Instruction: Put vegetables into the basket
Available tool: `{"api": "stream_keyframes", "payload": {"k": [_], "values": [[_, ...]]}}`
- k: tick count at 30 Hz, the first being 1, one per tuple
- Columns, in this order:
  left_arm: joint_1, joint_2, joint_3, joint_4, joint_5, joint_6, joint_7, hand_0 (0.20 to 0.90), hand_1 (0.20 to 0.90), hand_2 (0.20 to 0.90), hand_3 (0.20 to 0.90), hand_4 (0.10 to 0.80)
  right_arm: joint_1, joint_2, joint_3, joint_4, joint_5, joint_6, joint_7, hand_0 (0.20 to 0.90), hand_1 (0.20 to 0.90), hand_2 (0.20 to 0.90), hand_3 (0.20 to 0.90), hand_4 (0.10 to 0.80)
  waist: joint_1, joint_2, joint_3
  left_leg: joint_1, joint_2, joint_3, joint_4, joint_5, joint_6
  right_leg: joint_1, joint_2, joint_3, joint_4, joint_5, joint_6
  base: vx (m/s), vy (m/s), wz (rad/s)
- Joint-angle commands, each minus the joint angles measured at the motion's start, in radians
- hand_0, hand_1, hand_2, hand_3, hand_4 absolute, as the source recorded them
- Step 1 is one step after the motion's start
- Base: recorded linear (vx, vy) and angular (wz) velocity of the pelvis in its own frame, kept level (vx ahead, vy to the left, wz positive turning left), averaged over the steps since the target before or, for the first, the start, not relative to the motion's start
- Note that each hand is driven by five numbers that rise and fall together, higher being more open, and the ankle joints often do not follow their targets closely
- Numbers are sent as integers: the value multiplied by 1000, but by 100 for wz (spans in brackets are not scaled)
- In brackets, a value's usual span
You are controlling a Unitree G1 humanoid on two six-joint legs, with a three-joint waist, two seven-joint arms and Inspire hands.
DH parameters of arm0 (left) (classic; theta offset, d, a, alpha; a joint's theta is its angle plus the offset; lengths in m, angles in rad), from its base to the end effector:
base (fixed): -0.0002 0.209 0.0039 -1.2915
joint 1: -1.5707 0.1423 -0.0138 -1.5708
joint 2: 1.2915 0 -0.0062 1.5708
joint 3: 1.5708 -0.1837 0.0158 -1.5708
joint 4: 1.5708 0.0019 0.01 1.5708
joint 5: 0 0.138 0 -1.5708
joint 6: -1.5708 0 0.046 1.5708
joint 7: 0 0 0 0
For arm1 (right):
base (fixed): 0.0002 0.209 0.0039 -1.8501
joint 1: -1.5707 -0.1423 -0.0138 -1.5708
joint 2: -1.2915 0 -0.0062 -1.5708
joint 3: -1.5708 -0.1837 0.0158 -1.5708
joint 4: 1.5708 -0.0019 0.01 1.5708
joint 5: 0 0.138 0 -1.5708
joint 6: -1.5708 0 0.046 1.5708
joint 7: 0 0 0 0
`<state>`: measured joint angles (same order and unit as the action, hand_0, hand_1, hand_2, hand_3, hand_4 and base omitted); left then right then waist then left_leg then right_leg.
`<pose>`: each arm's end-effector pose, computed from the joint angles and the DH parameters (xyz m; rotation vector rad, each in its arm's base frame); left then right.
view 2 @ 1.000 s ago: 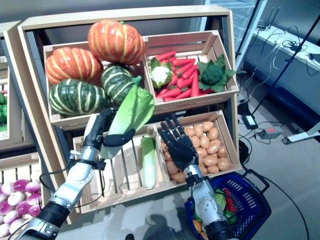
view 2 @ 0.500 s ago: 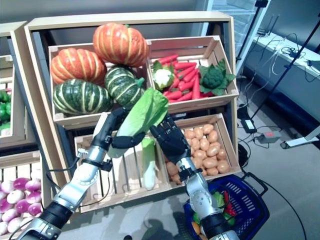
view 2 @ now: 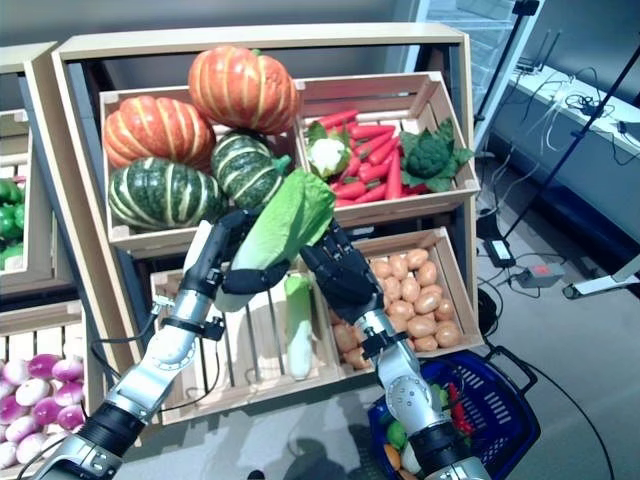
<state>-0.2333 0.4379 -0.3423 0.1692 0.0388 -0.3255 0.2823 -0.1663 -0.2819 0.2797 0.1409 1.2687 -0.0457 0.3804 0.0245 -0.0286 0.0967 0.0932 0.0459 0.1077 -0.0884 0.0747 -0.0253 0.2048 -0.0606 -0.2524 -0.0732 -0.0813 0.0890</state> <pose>0.2368 0.1633 0.0674 0.4310 -0.3770 -0.1190 0.2299 -0.1493 0.0458 0.9629 -0.0413 0.5522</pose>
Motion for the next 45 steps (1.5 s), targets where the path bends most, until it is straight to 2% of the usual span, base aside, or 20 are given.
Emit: {"api": "stream_keyframes", "payload": {"k": [1, 9, 15, 21, 26, 32, 40, 45], "values": [[-146, 18, -16, 100, 93, -46, 25, 300, 300, 300, 300, 400, -159, 70, -28, -293, 98, -6, 153, 900, 900, 900, 900, 800, -13, -8, -72, 47, -39, -2, 1, -114, 31, -49, -1, 25, -14, 76, -31, 0, 0, 0], [-147, 8, -44, 140, 136, -44, 39, 300, 300, 300, 300, 400, -166, 86, -2, -360, 161, 64, 204, 900, 900, 900, 900, 800, -16, -8, -67, 49, -38, 1, 1, -115, 31, -49, 0, 31, -14, 76, -30, 0, 0, 0], [-164, -8, -78, 194, 195, -35, 81, 300, 300, 300, 300, 400, -195, 98, 34, -430, 147, 75, 186, 900, 900, 900, 900, 800, -18, -10, -67, 46, -41, 2, 1, -115, 30, -53, 1, 38, -14, 76, -30, 0, 0, 0], [-191, -18, -113, 230, 254, -13, 160, 300, 300, 300, 300, 400, -222, 93, 89, -435, 63, 80, 117, 900, 900, 900, 900, 800, -19, -11, -63, 44, -41, 1, 1, -112, 30, -56, 1, 42, -14, 77, -29, 0, 0, 0], [-208, -48, -136, 290, 372, 11, 236, 300, 300, 300, 300, 400, -248, 106, 147, -420, 12, 89, 95, 900, 900, 900, 900, 800, -19, -15, -62, 45, -41, 3, 1, -113, 29, -56, 2, 46, -14, 77, -30, -3, -2, -1], [-253, -66, -219, 388, 573, 62, 296, 300, 300, 300, 300, 400, -344, 111, 206, -401, -64, 95, 40, 900, 900, 900, 900, 800, -16, -18, -72, 45, -45, -6, 1, -114, 30, -55, 3, 53, -14, 76, -30, 0, 0, 0], [-288, -109, -295, 511, 660, 96, 346, 300, 300, 300, 300, 400, -407, 156, 265, -368, -87, 87, 6, 900, 900, 900, 900, 800, -17, -17, -80, 45, -46, -4, 1, -114, 31, -56, 2, 59, -14, 76, -28, 0, 1, -1], [-305, -118, -330, 535, 698, 110, 349, 300, 300, 300, 300, 400, -431, 178, 280, -357, -109, 79, -27, 900, 900, 900, 900, 800, -17, -15, -81, 45, -45, 1, 1, -114, 31, -57, 1, 59, -14, 75, -26, 0, 0, 0]]}}
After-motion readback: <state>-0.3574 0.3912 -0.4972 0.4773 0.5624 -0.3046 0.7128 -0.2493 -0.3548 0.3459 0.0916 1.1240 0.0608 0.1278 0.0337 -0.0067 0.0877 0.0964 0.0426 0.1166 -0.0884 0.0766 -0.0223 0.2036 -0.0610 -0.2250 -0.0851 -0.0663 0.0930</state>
